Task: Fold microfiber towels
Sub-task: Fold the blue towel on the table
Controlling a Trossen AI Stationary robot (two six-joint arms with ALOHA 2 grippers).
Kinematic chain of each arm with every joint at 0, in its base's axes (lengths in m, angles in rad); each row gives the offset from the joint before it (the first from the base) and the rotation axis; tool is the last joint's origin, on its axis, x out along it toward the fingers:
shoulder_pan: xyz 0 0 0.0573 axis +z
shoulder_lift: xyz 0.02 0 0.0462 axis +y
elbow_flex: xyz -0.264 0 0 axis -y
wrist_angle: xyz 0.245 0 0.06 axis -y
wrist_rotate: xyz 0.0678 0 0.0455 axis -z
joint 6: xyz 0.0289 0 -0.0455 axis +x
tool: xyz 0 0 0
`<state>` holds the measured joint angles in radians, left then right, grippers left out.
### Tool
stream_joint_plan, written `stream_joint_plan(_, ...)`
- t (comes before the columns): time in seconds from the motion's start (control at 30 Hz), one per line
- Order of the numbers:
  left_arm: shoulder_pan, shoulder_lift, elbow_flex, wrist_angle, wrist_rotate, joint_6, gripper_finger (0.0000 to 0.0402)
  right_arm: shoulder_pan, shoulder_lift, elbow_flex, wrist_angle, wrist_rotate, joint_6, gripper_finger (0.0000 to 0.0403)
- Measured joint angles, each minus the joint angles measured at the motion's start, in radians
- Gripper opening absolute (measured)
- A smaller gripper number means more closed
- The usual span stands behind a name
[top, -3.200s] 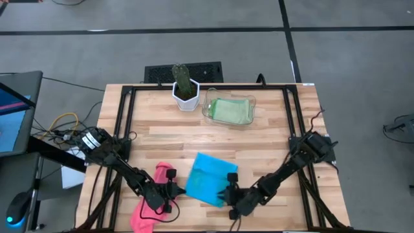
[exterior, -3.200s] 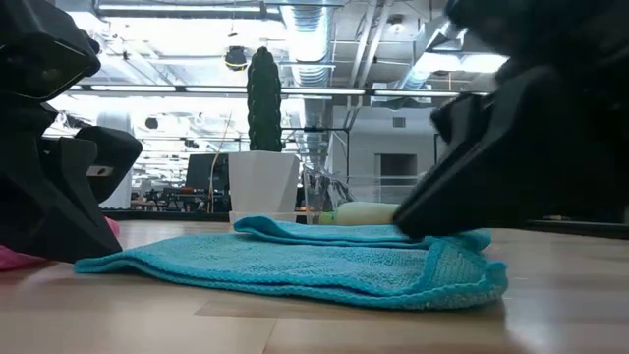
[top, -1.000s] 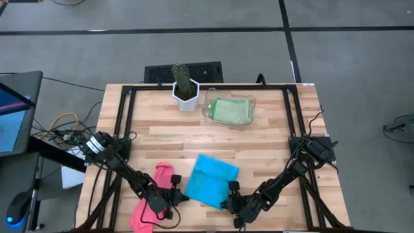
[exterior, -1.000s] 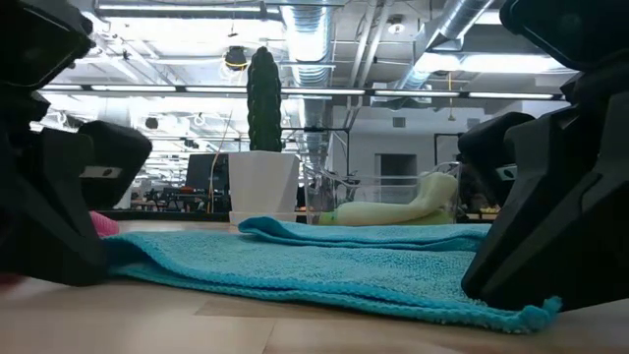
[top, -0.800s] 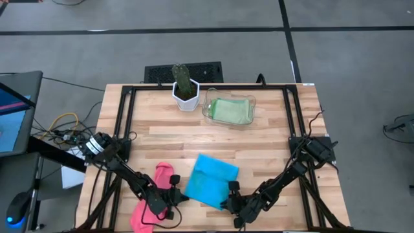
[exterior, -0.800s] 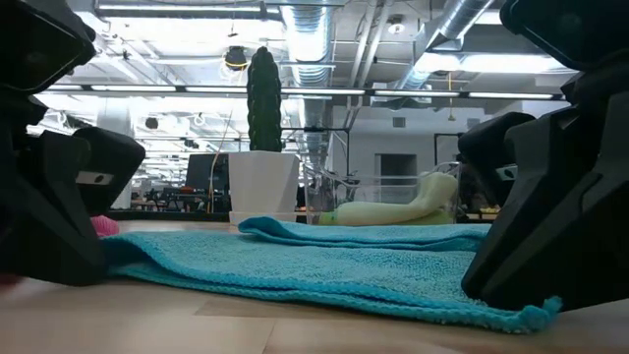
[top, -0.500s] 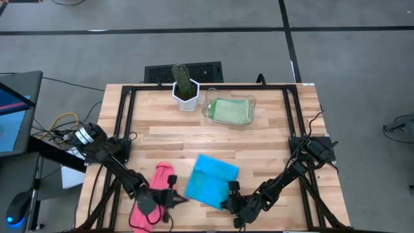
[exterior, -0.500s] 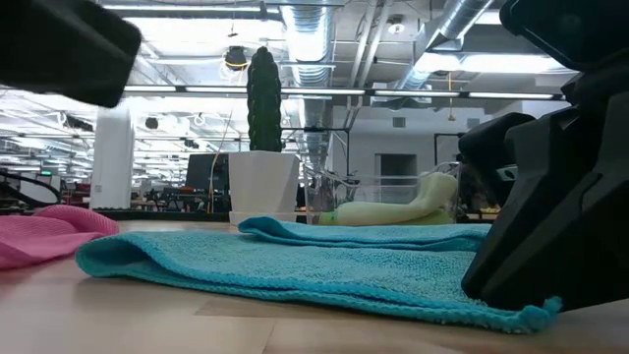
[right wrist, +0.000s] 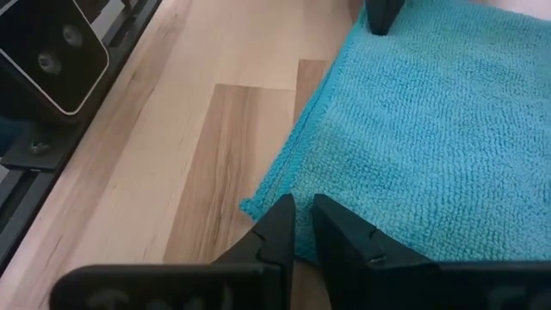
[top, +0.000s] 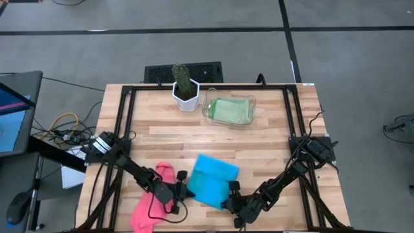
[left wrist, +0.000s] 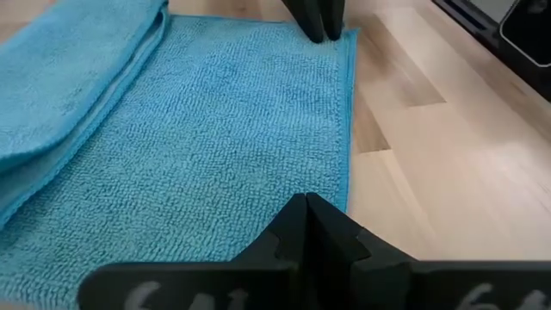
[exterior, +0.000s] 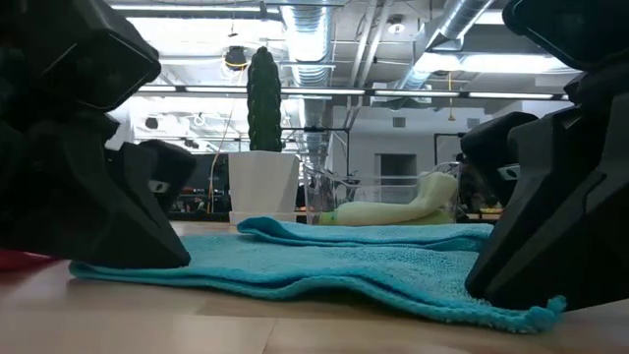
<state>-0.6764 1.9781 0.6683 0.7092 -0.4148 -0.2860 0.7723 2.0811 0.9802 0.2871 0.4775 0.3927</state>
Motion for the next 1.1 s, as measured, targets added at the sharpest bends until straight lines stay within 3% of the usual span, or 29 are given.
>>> stream_joint_plan(0.17, -0.031, 0.000, -0.001, -0.030, -0.063, -0.010, 0.0000, 0.000, 0.000, 0.000, -0.002, -0.001, 0.000, 0.0071)
stream_joint_plan(0.83, -0.029, 0.003, -0.002, -0.007, -0.087, -0.014, 0.0000, 0.065, -0.089, -0.002, 0.002, 0.036, 0.022, 0.0074)
stream_joint_plan(1.1, -0.030, 0.000, 0.007, -0.011, -0.089, 0.000, 0.0000, 0.054, -0.085, 0.053, 0.010, 0.019, -0.105, 0.0147)
